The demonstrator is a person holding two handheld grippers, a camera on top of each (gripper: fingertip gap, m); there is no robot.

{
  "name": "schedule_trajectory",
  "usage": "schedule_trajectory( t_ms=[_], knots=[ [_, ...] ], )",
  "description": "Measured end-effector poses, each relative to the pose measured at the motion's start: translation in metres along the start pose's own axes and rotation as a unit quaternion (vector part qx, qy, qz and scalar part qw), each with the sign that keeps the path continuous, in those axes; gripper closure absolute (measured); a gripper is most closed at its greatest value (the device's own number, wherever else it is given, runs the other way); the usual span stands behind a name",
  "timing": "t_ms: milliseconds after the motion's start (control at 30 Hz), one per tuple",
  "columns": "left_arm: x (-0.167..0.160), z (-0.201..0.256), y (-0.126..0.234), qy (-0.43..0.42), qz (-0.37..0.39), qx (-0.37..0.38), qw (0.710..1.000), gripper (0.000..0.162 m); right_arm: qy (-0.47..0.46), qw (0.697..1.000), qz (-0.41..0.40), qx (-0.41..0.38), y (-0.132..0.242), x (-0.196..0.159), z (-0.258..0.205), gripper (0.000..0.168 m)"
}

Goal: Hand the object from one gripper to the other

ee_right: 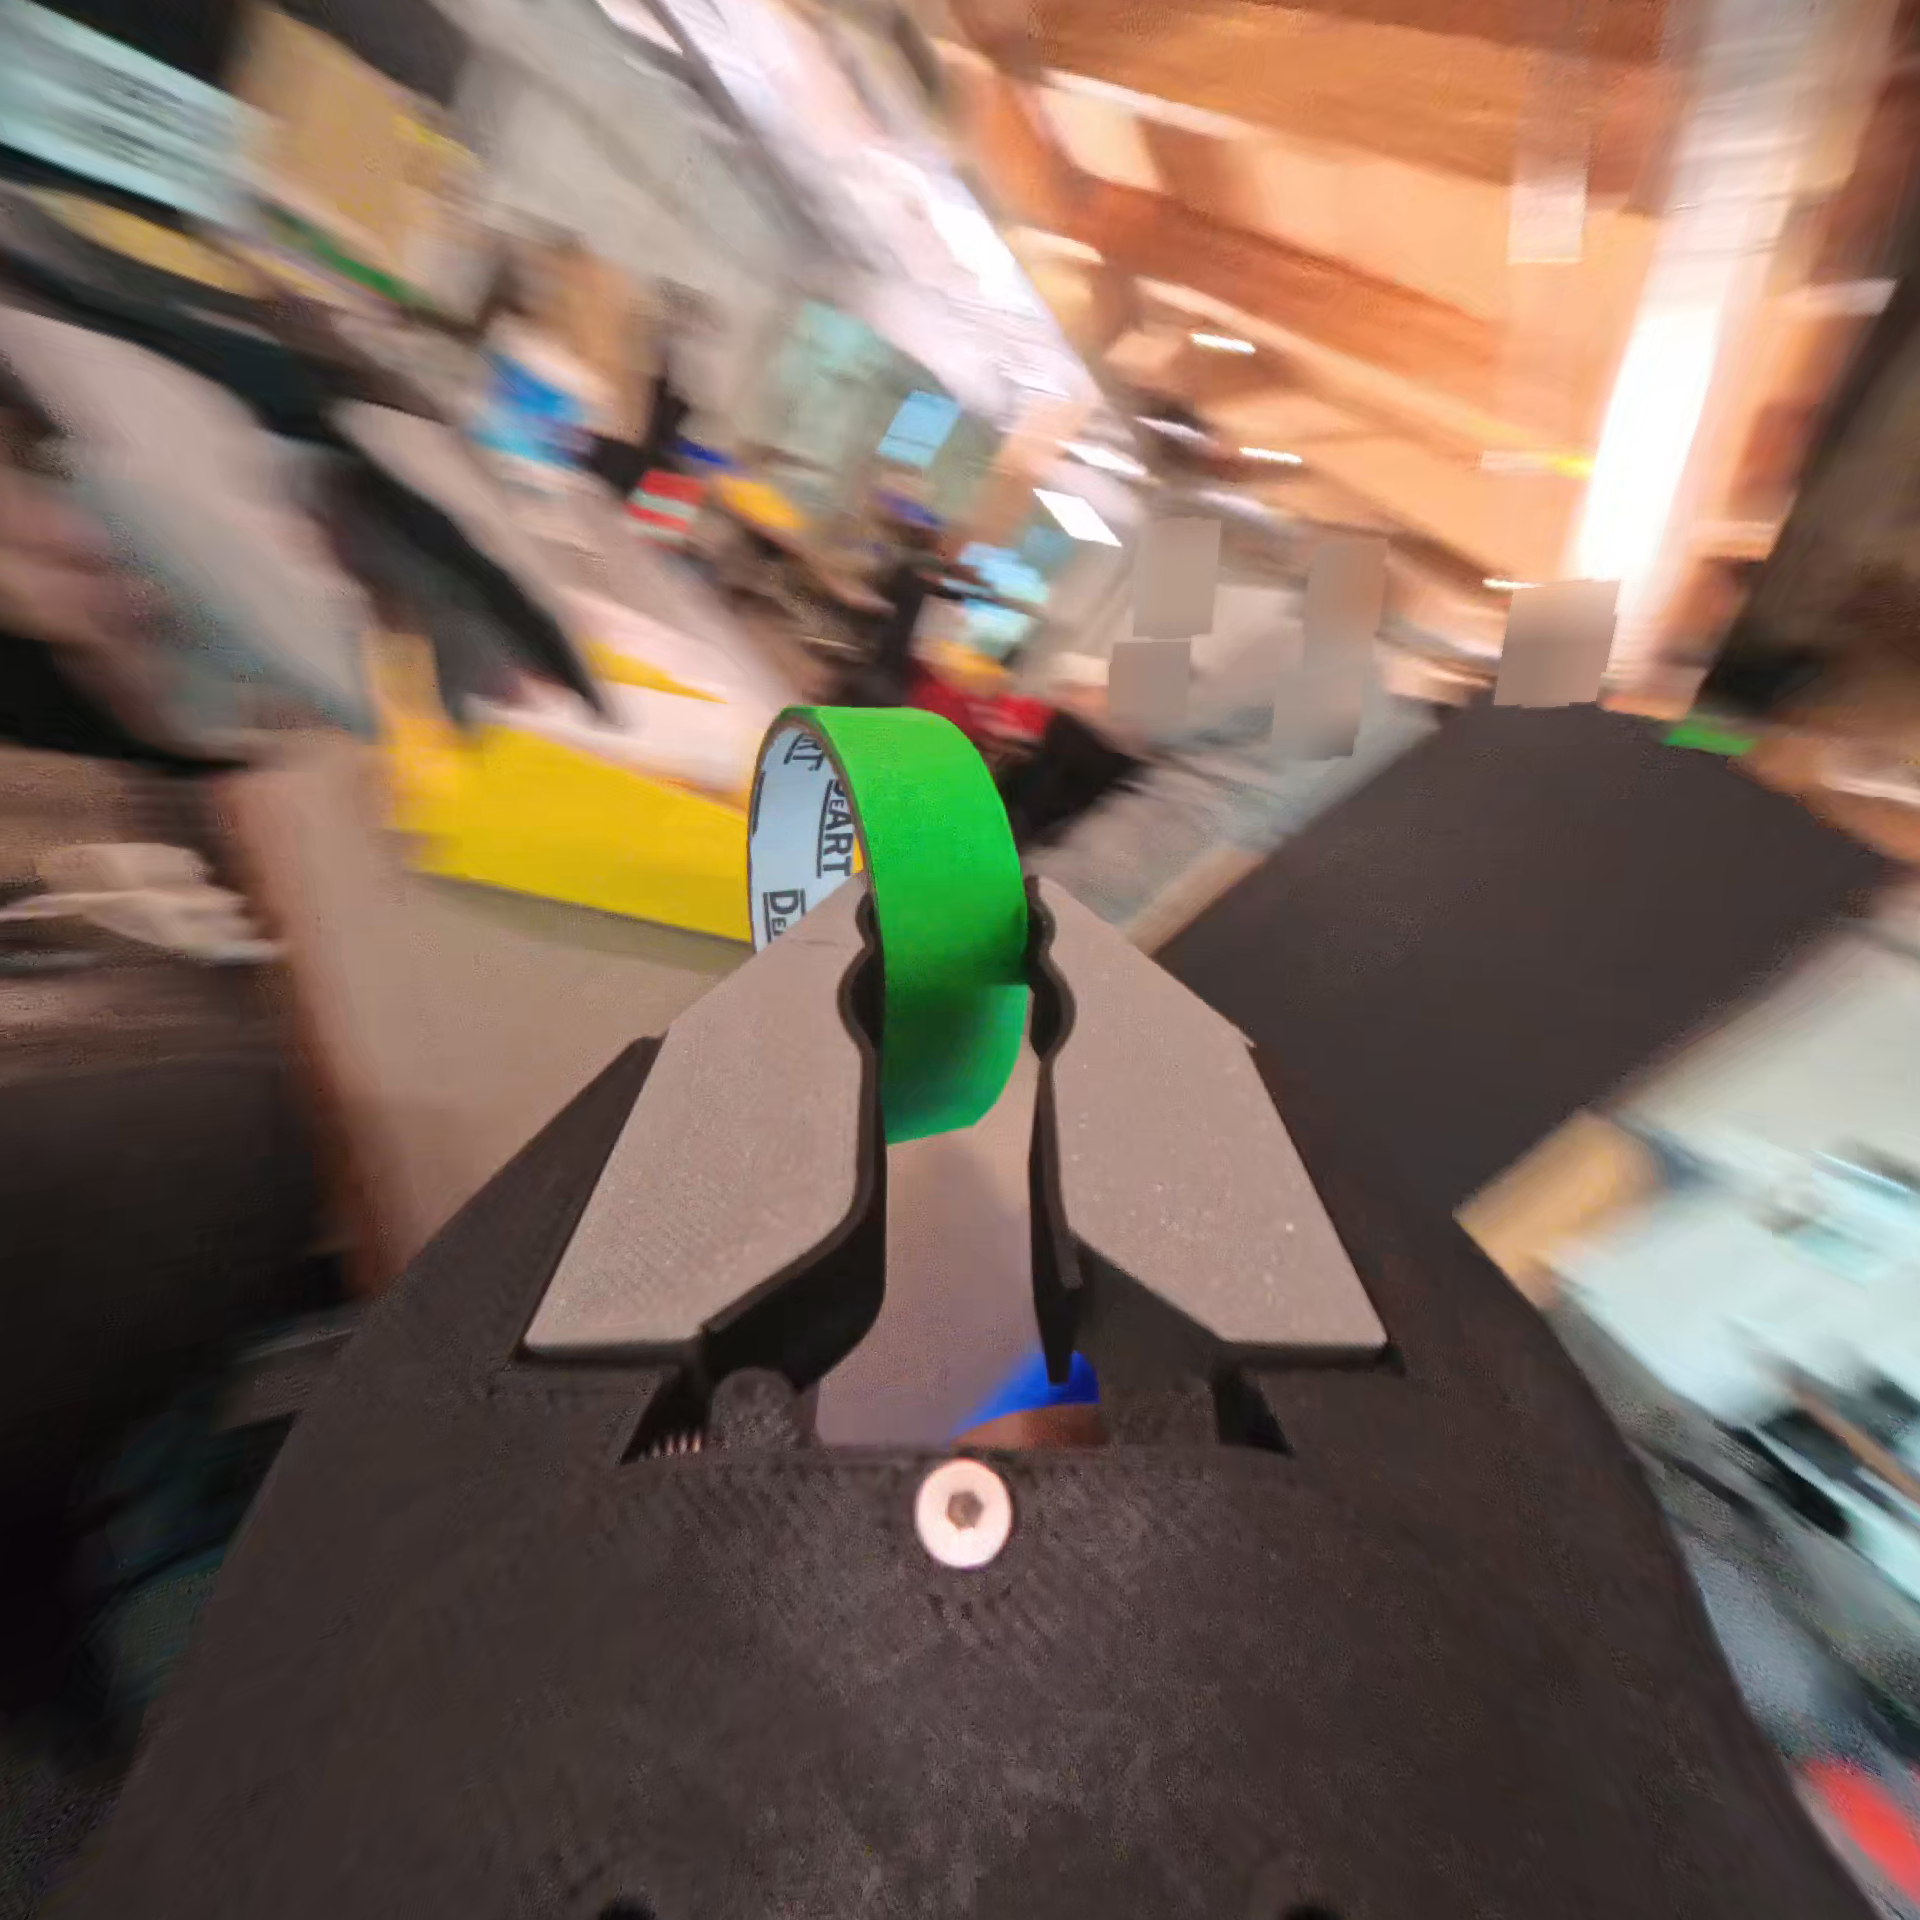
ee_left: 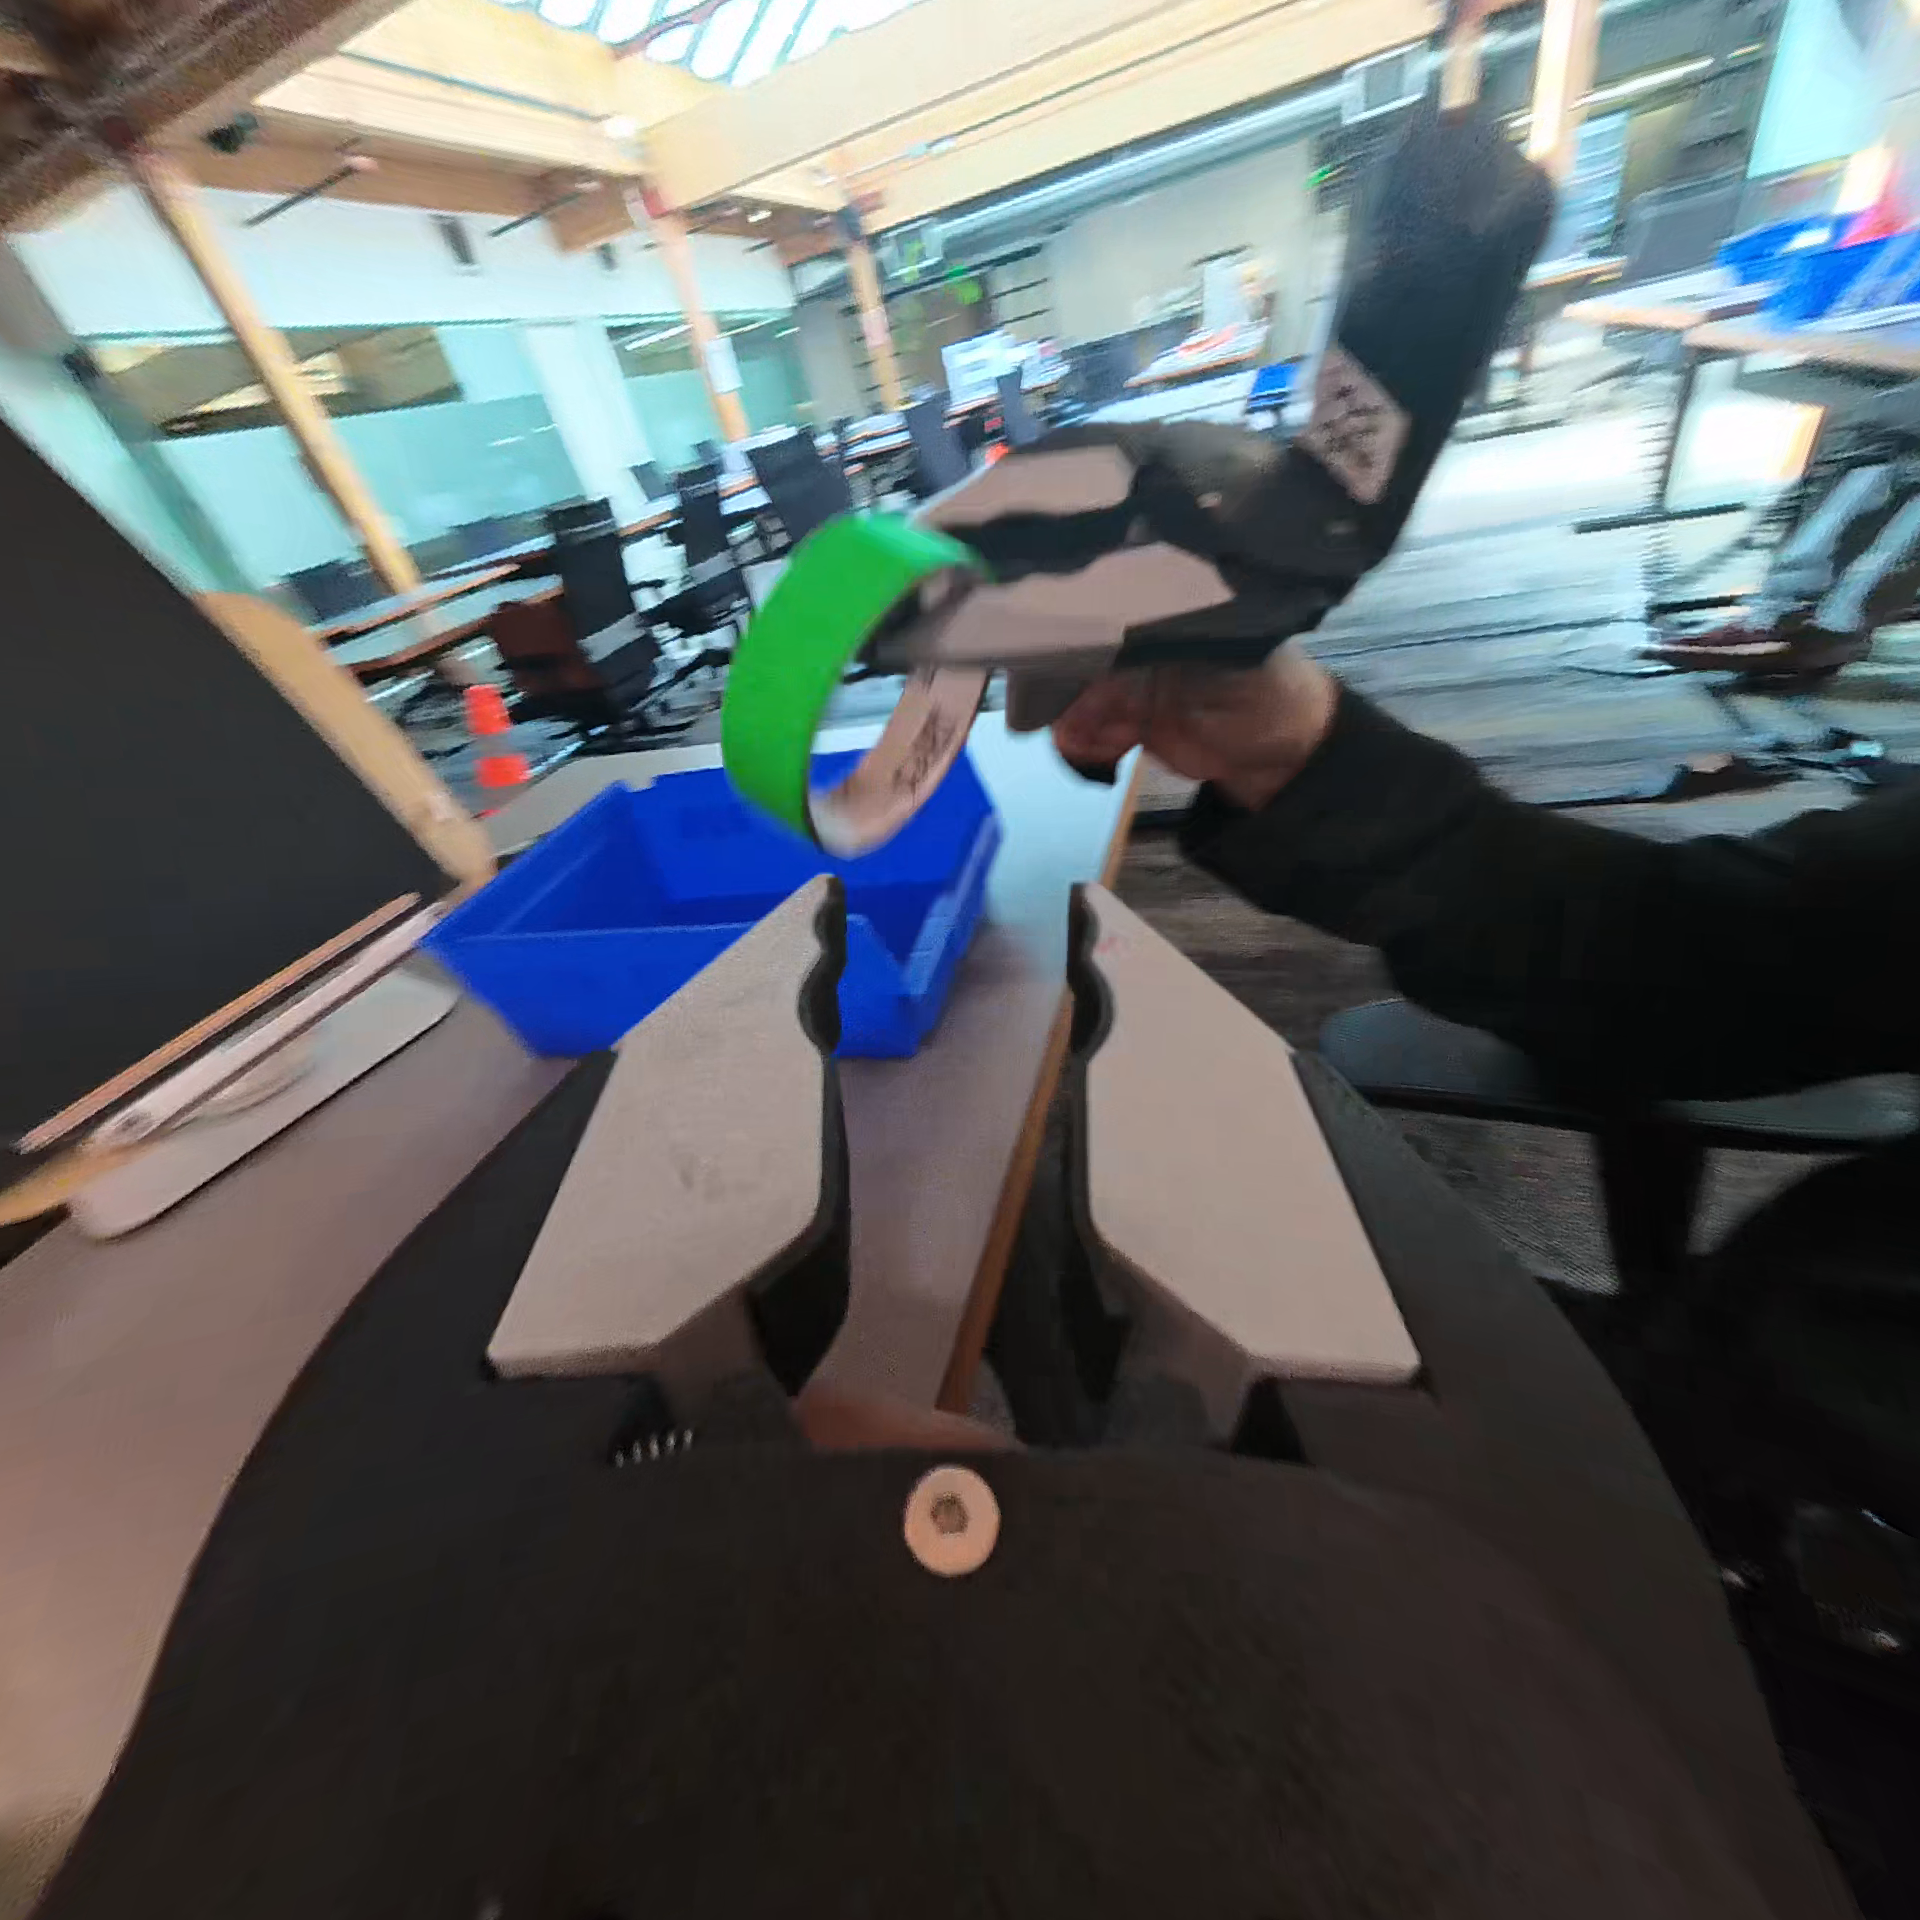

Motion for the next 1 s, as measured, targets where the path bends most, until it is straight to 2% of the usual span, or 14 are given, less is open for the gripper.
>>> schedule_trajectory(
  t_ms=[67,133,200,267,367,467,533,600,733,833,867,1000],
  knots=[
    [0.0,-0.019,0.002,0.018,-0.006,0.065,0.998,0.123,0.033,0.985,-0.05,-0.159,0.014,-0.011,0.044,0.146],
    [0.001,-0.033,0.004,0.019,0.003,0.107,0.994,0.125,0.032,0.961,-0.053,-0.269,0.038,-0.016,0.076,0.146],
    [0.002,-0.037,0.005,0.021,0.007,0.12,0.993,0.127,0.018,0.944,-0.059,-0.323,0.059,-0.027,0.097,0.145],
    [0.0,-0.036,0.003,0.019,0.006,0.115,0.993,0.128,0.013,0.933,-0.102,-0.344,0.068,-0.05,0.11,0.146],
    [-0.004,-0.033,-0.002,0.017,0.0,0.11,0.994,0.13,-0.013,0.924,-0.22,-0.314,0.063,-0.112,0.114,0.145],
    [-0.01,-0.027,-0.01,0.014,-0.016,0.095,0.995,0.129,-0.068,0.908,-0.337,-0.239,0.05,-0.182,0.094,0.144],
    [-0.013,-0.027,-0.012,0.011,-0.022,0.096,0.995,0.129,-0.113,0.894,-0.386,-0.199,0.047,-0.213,0.08,0.12],
    [-0.015,-0.028,-0.012,0.016,-0.025,0.093,0.995,0.129,-0.143,0.887,-0.397,-0.188,0.047,-0.223,0.076,0.115],
    [-0.016,-0.033,-0.011,0.025,-0.026,0.099,0.994,0.128,-0.162,0.881,-0.387,-0.218,0.059,-0.22,0.087,0.106],
    [-0.018,-0.033,-0.012,0.031,-0.027,0.095,0.995,0.128,-0.183,0.862,-0.394,-0.261,0.066,-0.223,0.096,0.111],
    [-0.019,-0.033,-0.012,0.03,-0.029,0.094,0.995,0.128,-0.198,0.858,-0.403,-0.249,0.065,-0.228,0.092,0.113],
    [-0.02,-0.03,-0.014,0.025,-0.034,0.091,0.995,0.128,-0.297,0.849,-0.421,-0.117,0.049,-0.246,0.05,0.121]
  ],
)
Point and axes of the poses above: each gripper's, where its closed fingertips meet, y back along the fingers, x out of its top, z = x × y across the jaws, the point moved 3 cm from there along y, back along the fingers, and after that the axes turned 9 degrees about y, right-handed, at the moved point
